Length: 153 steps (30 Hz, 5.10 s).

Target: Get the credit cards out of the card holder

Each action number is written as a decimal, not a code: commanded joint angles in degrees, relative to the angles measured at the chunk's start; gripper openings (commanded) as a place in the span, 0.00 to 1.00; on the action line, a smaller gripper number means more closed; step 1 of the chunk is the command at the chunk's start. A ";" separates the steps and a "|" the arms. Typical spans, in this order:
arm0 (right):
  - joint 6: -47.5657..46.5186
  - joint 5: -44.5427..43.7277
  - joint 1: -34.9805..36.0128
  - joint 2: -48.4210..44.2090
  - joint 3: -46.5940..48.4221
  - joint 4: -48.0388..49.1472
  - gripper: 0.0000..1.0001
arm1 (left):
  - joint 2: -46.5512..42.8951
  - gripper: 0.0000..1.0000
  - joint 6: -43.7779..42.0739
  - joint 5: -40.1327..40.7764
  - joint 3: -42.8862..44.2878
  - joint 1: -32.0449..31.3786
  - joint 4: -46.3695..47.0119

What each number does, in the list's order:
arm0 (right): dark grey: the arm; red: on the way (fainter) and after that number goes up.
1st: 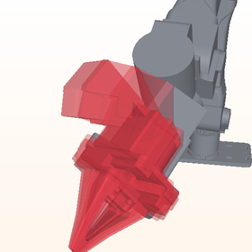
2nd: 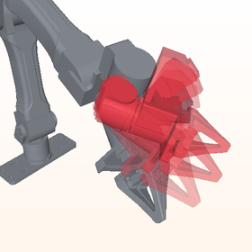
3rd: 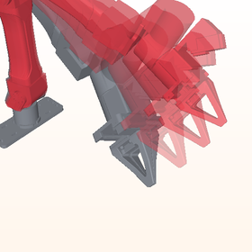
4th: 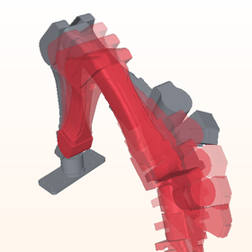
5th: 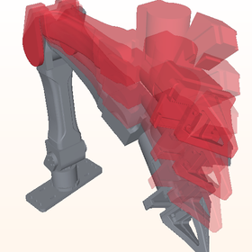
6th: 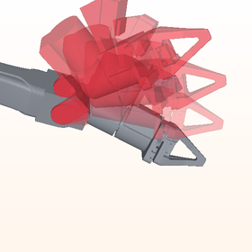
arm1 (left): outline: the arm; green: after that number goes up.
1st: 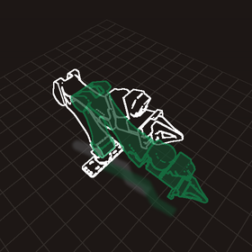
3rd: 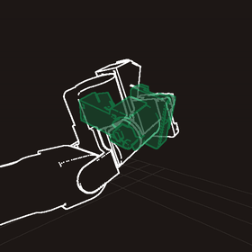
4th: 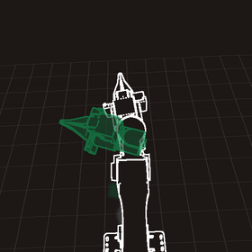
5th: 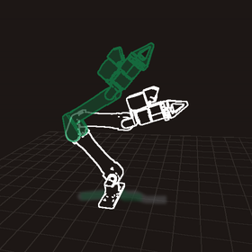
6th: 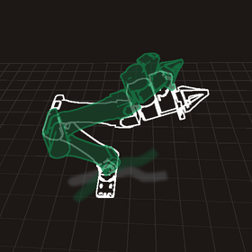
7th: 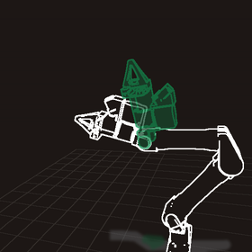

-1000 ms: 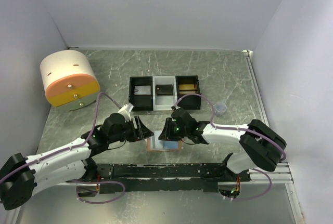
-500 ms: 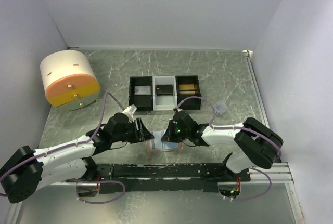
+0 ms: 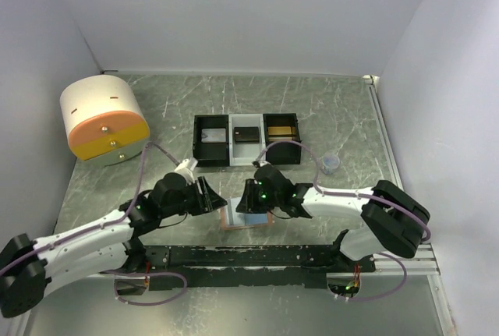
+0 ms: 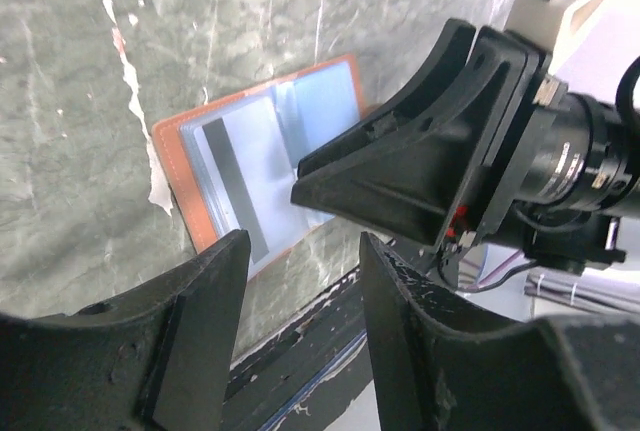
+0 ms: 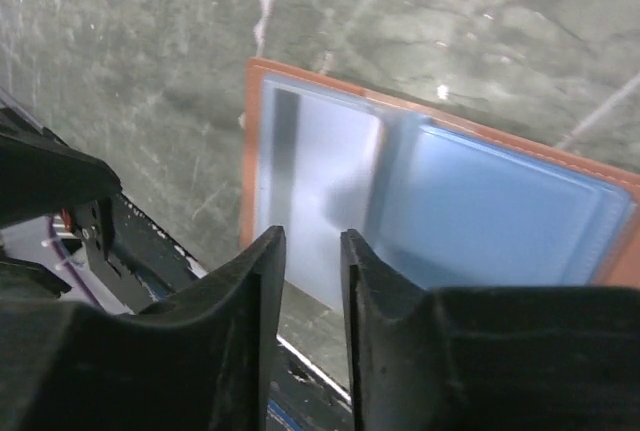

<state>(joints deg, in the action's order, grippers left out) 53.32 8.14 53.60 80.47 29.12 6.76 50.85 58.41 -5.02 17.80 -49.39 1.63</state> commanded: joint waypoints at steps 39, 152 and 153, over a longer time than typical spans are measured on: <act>-2.77 -31.63 15.88 21.73 27.87 -33.56 0.59 | -22.88 0.79 5.97 20.57 3.86 -0.44 -29.35; -0.01 -5.02 3.58 12.80 6.34 -1.69 0.49 | -10.78 0.65 0.77 1.53 -5.96 -0.40 0.23; -0.12 -5.14 3.39 12.68 6.44 -1.87 0.49 | -10.29 0.64 0.82 1.05 -6.38 -0.42 1.16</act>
<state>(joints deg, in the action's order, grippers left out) 52.95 2.20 57.49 91.57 38.22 10.39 40.10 60.20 -0.80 12.51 -49.58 -3.57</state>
